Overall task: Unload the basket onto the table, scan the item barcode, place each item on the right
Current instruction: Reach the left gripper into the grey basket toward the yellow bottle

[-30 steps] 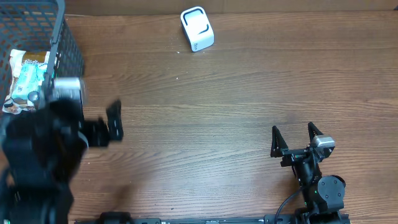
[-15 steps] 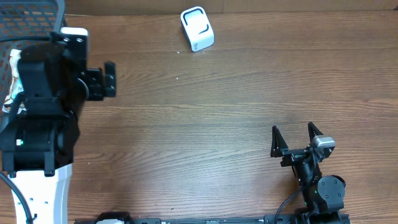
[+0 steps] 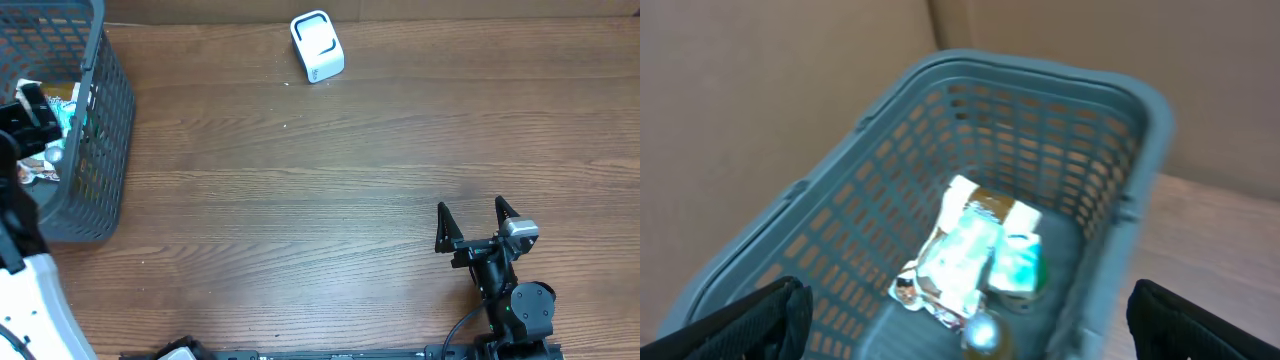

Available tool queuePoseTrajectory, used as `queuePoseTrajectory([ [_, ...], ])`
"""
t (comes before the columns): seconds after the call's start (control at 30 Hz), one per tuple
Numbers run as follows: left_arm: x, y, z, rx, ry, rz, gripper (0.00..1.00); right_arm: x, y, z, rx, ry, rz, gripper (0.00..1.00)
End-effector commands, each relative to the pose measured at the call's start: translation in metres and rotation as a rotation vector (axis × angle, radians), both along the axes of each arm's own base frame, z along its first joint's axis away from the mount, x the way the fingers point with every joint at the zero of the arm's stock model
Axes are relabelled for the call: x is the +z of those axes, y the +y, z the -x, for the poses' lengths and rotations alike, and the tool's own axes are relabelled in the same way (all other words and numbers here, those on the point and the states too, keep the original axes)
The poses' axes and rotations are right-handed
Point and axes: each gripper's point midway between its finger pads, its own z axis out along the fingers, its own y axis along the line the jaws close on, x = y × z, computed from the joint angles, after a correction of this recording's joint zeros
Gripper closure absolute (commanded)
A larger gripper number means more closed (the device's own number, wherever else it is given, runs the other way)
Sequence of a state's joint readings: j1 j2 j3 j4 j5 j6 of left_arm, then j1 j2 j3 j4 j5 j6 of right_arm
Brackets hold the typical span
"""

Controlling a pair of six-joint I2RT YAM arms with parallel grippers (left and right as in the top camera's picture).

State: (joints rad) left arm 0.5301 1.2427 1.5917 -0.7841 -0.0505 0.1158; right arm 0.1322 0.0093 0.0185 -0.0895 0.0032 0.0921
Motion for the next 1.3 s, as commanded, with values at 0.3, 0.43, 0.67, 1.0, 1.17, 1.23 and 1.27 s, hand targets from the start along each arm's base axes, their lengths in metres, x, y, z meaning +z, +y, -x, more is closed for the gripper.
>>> queuePoseTrajectory([
  [0.3,-0.097,0.067,-0.022,-0.105,0.145,0.253,0.00,-0.003,0.000,0.000,0.002,-0.001,0.007,0.00],
  [0.43,-0.130,0.067,-0.030,-0.202,0.209,0.304,0.05,-0.003,0.000,0.000,0.002,-0.001,0.007,0.00],
  [0.67,-0.176,0.070,-0.037,-0.268,0.313,0.352,0.12,-0.003,0.000,0.000,0.002,-0.001,0.007,0.00],
  [1.0,-0.209,0.062,-0.049,-0.372,0.358,0.399,0.12,-0.003,0.000,0.000,0.002,-0.001,0.007,0.00],
  [1.17,-0.226,0.048,-0.059,-0.436,0.407,0.393,0.12,-0.003,0.000,0.000,0.002,-0.001,0.007,0.00],
  [1.23,-0.233,0.045,-0.061,-0.441,0.431,0.395,0.12,-0.003,0.000,0.000,0.002,-0.001,0.007,0.00],
  [1.27,-0.237,0.045,-0.062,-0.437,0.448,0.395,0.12,-0.003,0.000,0.000,0.002,-0.001,0.007,0.00],
])
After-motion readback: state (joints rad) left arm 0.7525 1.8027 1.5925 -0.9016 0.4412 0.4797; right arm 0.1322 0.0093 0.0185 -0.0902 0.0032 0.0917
